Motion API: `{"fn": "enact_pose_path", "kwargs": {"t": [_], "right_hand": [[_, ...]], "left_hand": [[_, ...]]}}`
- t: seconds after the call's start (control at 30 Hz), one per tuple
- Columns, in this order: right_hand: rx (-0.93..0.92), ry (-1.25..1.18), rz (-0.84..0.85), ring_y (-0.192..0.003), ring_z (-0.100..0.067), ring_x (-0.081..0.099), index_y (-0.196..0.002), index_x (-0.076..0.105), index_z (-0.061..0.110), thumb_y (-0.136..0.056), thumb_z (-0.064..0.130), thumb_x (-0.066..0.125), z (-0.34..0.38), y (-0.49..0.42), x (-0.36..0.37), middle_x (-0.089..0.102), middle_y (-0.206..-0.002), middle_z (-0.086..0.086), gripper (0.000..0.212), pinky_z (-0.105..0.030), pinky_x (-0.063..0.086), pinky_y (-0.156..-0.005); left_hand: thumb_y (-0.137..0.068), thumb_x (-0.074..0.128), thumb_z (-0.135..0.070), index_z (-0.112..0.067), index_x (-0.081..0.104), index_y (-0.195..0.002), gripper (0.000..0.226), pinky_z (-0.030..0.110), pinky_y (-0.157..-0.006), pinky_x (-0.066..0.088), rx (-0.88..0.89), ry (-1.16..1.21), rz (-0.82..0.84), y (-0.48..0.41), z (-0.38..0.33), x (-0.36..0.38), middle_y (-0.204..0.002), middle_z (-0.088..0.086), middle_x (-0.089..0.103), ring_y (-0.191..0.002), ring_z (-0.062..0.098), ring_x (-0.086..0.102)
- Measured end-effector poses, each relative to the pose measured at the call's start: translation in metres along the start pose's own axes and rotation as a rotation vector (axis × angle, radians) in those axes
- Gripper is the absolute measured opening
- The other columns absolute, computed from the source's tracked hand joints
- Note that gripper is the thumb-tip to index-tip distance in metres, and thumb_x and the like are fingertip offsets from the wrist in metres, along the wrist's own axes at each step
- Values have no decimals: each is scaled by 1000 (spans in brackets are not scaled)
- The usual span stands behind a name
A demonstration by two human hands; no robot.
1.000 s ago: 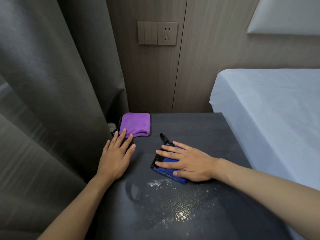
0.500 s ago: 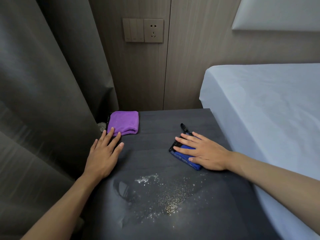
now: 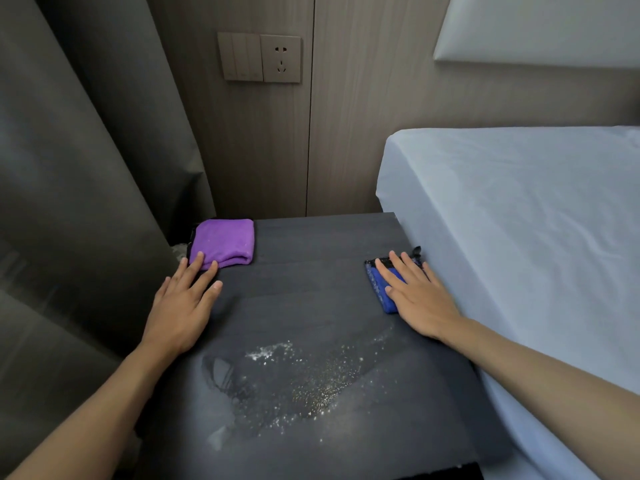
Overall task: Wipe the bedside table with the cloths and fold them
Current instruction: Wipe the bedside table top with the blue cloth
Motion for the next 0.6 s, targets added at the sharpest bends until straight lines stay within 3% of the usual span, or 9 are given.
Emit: {"fn": "enact_pose_path", "kwargs": {"t": [0.13,0.37,0.6], "right_hand": [[224,-146,0,-153,-11,-15,-158,-7,39,-107,37,12,7,12,1,-12,-169,5,54,-38,-8,-124],[600,-177,-60,-155,-21,-13,-160,-7,27,-105,38,9,30,42,11,-10,-169,-5,59,-46,-7,-123],[864,-280,20,-152,-28,-21,-159,-13,20,-105,41,7,63,64,13,-19,-166,-13,61,-54,-11,-121]], "left_hand": [[-87,7,-70,-29,33,-152,82,47,-122,10,12,-11,-2,0,1,1,-165,-9,12,-152,15,2],[-88,8,-66,-27,38,-150,80,47,-121,13,11,-55,-45,3,-2,-3,-165,-4,17,-153,20,4],[-89,14,-64,-23,45,-148,78,48,-119,20,13,-26,-67,7,-10,-11,-164,3,22,-152,24,11]]}}
Point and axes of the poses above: each hand's wrist, its own y-axis away from the middle knuckle, its own x-axis out of the palm, z = x × y, the point moved 6 cm from there along -y, towards the middle knuckle
